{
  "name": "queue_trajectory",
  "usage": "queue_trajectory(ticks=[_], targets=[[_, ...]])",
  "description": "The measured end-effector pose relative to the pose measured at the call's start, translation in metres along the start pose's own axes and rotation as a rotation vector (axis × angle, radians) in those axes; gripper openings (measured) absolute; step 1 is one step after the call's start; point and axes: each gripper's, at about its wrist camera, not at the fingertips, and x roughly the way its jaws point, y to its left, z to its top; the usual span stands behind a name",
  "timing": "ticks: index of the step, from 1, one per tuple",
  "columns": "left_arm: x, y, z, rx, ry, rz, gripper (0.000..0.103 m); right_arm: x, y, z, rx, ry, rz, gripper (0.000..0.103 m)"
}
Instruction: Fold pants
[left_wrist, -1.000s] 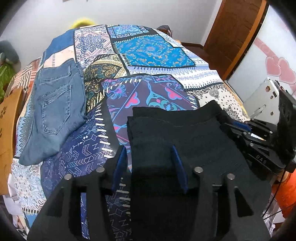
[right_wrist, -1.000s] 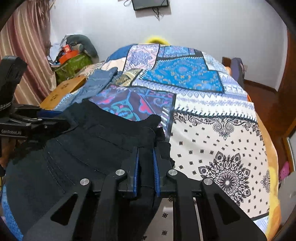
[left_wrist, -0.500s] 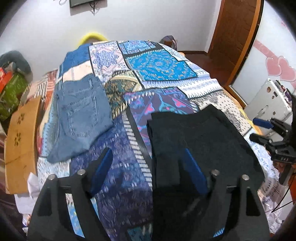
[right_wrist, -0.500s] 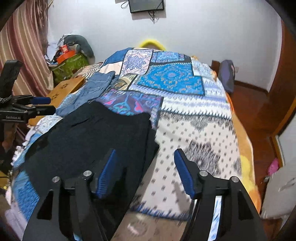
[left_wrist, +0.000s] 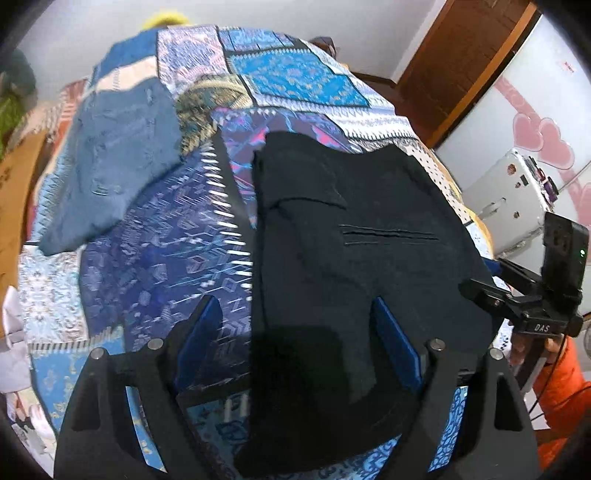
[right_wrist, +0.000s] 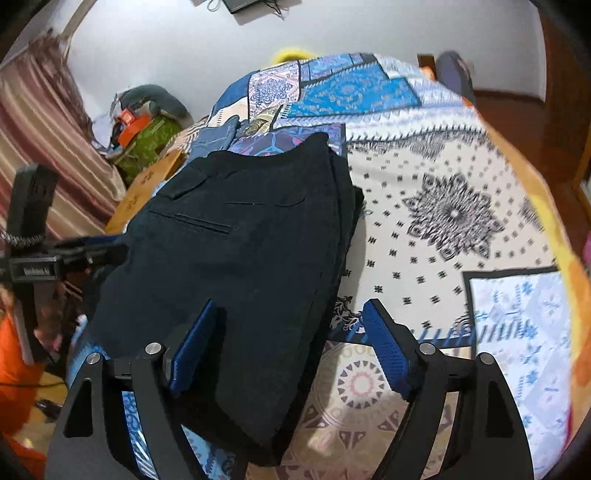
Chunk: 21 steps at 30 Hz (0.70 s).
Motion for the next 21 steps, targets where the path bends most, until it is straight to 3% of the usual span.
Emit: queue_trajectory(ticks=[4,8,11,14,17,21], targets=[[0.018,-0.002,0.010,-0.013,0.065,-0.040,0.086,0.013,-0.005,0.007,0.029,0.045,0.049,0.079],[0.029,-0.009,0.020,0.004,0.092,-0.053,0.096,0.026,-0.007,0.015,0.044,0.089,0.106,0.083],[0.039,-0.017,0.026,0.035,0.118,-0.065,0.102,0.034,-0.003,0.022,0.025,0.109,0.134,0.086],[0.047,-0.026,0.033,0.061,0.142,-0.062,0.102,0.041,0.005,0.028,-0.018,0.131,0.142,0.086],[0.053,-0.027,0.040,0.043,0.150,-0.073,0.100,0.040,0.006,0.030,-0.045,0.138,0.149,0.078],[0.048,-0.034,0.041,0.090,0.147,-0.042,0.079,0.034,0.008,0.032,-0.061,0.131,0.158,0.054]])
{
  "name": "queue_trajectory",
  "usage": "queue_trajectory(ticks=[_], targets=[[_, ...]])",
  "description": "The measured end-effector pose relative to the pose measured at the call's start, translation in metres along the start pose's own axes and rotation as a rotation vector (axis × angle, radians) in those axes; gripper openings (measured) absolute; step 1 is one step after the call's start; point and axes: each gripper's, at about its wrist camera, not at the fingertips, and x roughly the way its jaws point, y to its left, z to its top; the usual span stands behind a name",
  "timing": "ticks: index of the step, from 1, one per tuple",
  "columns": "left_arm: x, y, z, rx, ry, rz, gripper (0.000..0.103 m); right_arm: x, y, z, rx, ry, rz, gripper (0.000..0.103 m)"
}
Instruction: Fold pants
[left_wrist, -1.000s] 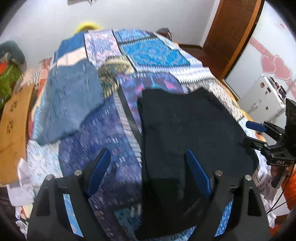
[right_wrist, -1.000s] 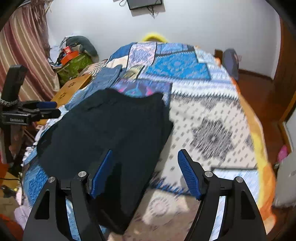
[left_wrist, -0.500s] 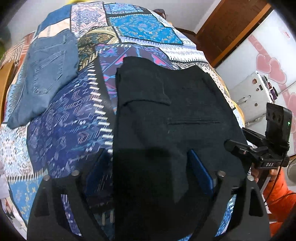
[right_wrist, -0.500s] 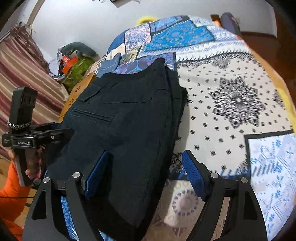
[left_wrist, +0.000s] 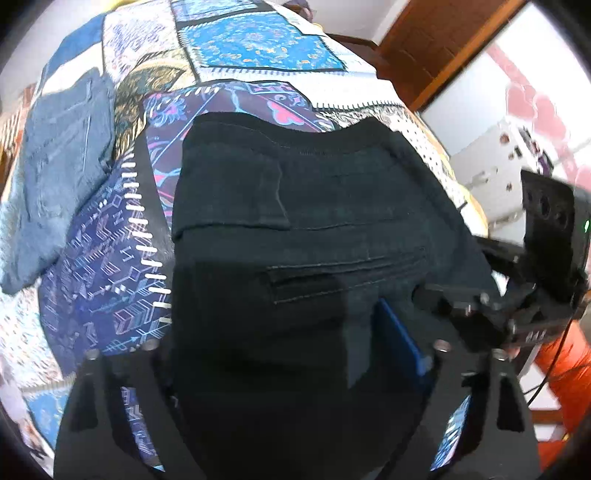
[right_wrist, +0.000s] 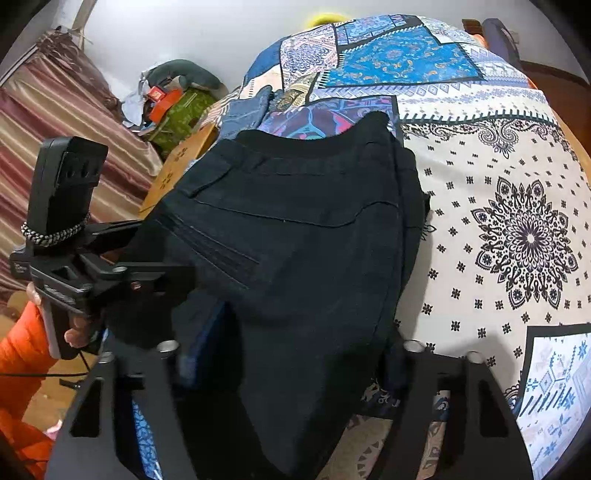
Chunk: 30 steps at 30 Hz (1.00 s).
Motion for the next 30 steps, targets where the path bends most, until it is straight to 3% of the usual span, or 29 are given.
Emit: queue_trajectory(ticks=[6,12,20,30], targets=[[-0.025,-0.022,-0.015,0.121,-0.110,0.129,0.046,-0.017,0.009,-0.001,-0.032,-0.050,0.004,0.035],[-0.051,-0.030,-0.026,0.155,-0.180,0.181,0.032,-0.035,0.044,-0.001,-0.126,-0.111,-0.020,0.029],[-0.103,-0.011,-0.032,0.074,-0.319,0.183,0.031,-0.050,0.085,0.023,-0.225,-0.182,-0.026,0.028],[-0.188,0.043,-0.032,-0.019,-0.512,0.266,0.031,-0.040,0.150,0.076,-0.379,-0.273,0.028,0.028]])
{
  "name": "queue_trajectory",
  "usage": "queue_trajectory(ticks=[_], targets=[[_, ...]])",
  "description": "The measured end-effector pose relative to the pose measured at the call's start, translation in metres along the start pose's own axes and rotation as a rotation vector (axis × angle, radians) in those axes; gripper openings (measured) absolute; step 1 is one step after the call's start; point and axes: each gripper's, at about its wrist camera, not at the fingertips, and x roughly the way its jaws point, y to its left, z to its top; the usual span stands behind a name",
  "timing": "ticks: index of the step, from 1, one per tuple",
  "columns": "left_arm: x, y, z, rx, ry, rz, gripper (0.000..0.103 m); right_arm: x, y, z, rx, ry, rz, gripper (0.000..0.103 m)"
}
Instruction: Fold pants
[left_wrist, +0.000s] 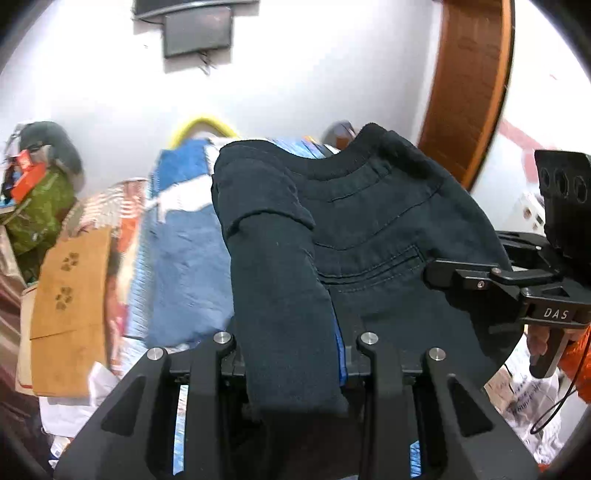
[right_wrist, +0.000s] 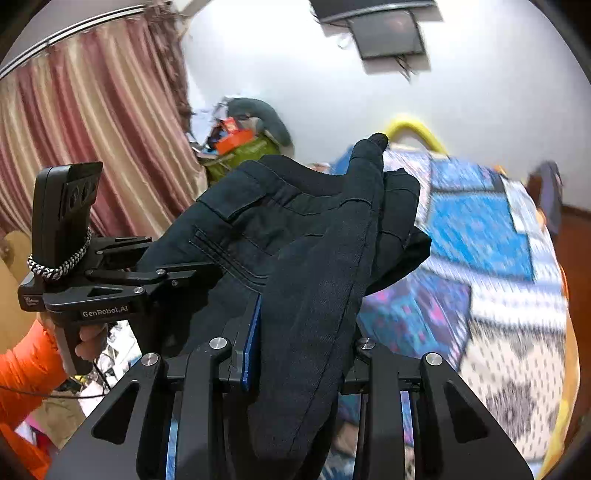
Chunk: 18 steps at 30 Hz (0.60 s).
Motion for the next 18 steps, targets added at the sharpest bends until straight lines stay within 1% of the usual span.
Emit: queue_trajectory(ticks=[3,8,12,16,18], targets=[[-0.007,0.026,0.010,-0.033,-0.039,0.042,0.031,0.019,0.010,0.018,-0.031,-0.018,0.027,0.028],[-0.006,0.071,0.026,-0.091,-0.073,0.101,0.031,0.065,0.020,0.047,-0.077,-0.021,0.061,0.028],[0.010,0.113,0.033,-0.139,-0.074,0.131,0.031,0.103,0.020,0.064,-0.092,-0.006,0.078,0.028],[0.038,0.150,0.032,-0.193,-0.051,0.149,0.031,0.146,0.015,0.072,-0.098,0.032,0.086,0.028],[0.060,0.167,0.029,-0.209,-0.028,0.156,0.031,0.168,0.008,0.071,-0.095,0.059,0.084,0.028]])
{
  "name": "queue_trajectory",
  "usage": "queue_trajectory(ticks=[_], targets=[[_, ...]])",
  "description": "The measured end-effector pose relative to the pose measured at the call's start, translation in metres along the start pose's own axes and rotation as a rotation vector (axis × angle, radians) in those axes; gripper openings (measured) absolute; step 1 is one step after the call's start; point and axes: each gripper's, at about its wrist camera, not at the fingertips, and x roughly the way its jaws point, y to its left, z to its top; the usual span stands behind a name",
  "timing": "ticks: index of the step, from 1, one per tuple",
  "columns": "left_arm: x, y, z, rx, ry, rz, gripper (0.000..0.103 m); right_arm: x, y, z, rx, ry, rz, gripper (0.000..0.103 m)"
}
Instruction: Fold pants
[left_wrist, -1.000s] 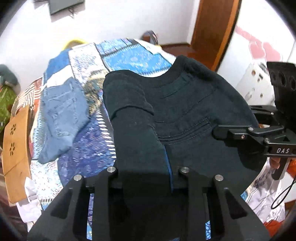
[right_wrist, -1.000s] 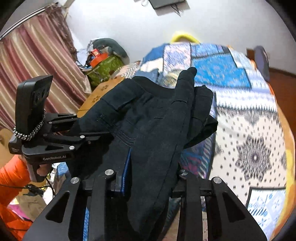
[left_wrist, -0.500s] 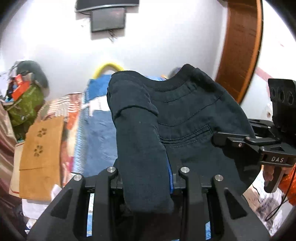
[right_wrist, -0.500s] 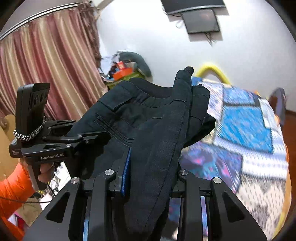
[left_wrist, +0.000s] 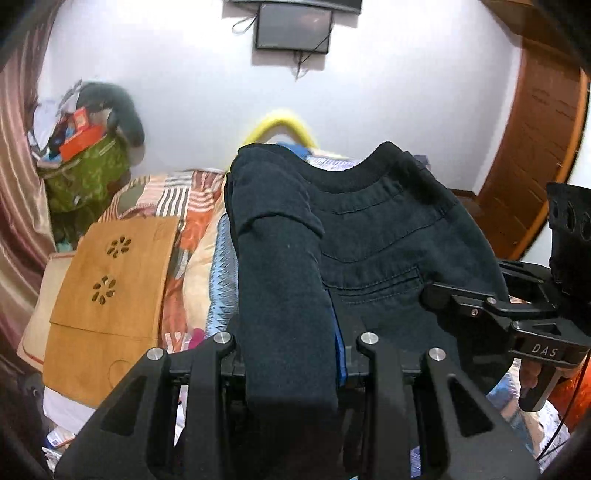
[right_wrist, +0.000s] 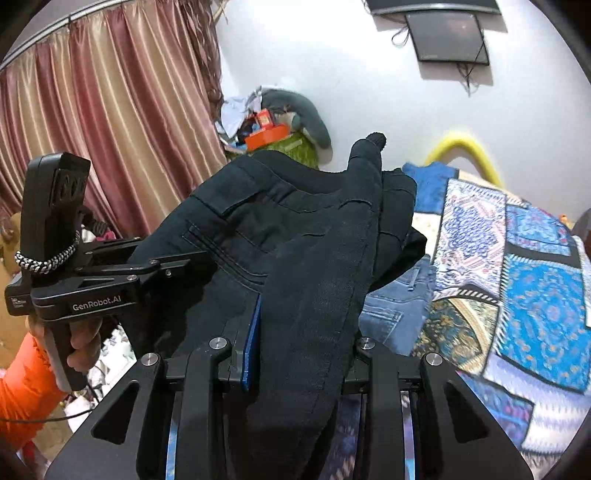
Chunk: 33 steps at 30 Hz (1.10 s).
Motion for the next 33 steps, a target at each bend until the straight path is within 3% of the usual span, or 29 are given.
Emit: queue_trajectory(ticks=[9,18,22,25,29,33], targets=[[0.115,0.027,-0.019,-0.036,0.125,-0.002,0.031,0.085,-0.049,-0.016,0.027,0.154,-0.043,0.028],[0.203,0.041,-0.046,-0.070,0.248,-0.028,0.033,0.129,-0.079,-0.033,0.065,0.282,-0.074,0.028],[0.206,0.053,-0.053,-0.107,0.261,-0.059,0.045,0.124,-0.076,-0.034,0.039,0.295,-0.090,0.031],[0.205,0.062,-0.053,-0.139,0.298,-0.073,0.049,0.115,-0.072,-0.039,0.002,0.301,-0.132,0.034],[0.186,0.063,-0.055,-0.084,0.291,-0.010,0.057,0.097,-0.084,-0.046,0.017,0.304,-0.164,0.040],[0.168,0.064,-0.061,-0.066,0.287,0.038,0.057,0.072,-0.086,-0.050,0.025,0.296,-0.203,0.040]])
